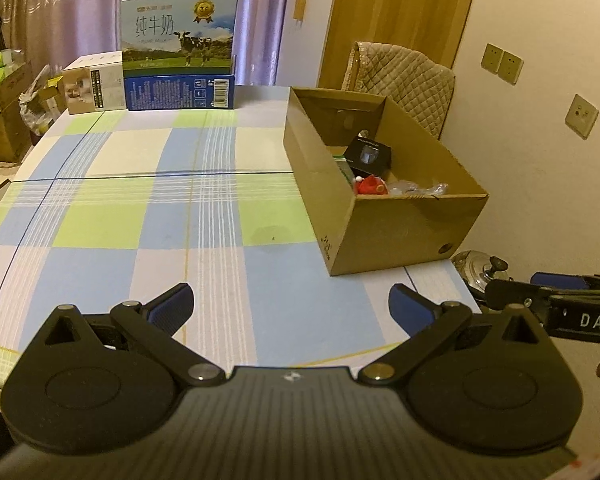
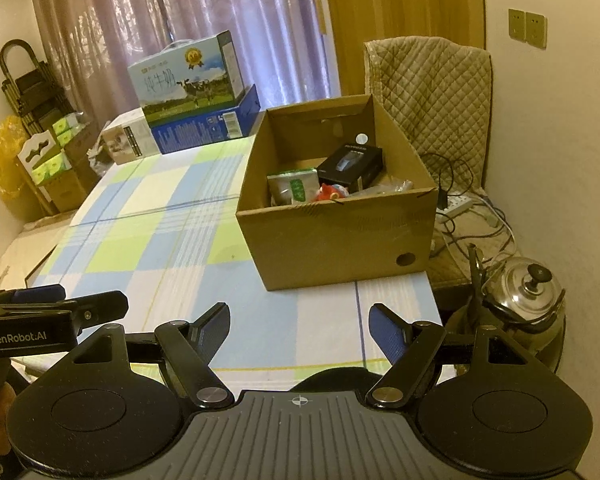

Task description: Organize objects

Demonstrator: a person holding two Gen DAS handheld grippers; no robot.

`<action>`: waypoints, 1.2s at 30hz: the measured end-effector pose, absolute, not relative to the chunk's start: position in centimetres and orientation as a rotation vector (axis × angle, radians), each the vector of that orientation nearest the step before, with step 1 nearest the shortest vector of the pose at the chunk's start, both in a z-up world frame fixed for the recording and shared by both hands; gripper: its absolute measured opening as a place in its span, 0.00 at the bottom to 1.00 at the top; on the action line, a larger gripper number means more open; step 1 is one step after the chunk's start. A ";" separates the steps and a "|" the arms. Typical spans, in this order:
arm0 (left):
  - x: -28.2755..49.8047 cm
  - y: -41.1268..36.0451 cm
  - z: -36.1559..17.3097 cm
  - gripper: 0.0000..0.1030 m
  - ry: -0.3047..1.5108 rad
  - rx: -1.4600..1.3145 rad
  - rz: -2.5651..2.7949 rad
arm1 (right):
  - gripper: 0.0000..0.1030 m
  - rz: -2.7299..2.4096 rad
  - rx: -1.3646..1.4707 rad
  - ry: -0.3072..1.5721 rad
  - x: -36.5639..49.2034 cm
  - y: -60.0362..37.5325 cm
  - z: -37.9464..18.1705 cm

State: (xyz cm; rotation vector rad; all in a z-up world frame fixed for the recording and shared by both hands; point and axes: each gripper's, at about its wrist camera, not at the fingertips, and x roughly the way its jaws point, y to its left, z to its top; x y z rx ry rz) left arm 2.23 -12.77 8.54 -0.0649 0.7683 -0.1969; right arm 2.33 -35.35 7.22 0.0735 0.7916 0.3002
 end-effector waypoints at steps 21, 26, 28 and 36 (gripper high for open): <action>2.1 -12.8 8.2 0.99 0.770 -0.067 -0.204 | 0.72 0.296 0.047 0.794 2.3 -35.1 7.0; 2.1 -12.8 8.3 0.99 0.770 -0.065 -0.211 | 0.72 0.298 0.035 0.791 2.3 -35.0 7.0; 2.1 -12.9 8.3 0.99 0.771 -0.063 -0.215 | 0.72 0.296 0.036 0.792 2.3 -35.0 7.0; 2.0 -13.0 8.2 0.99 0.772 -0.067 -0.225 | 0.72 0.301 0.036 0.785 2.3 -34.8 7.3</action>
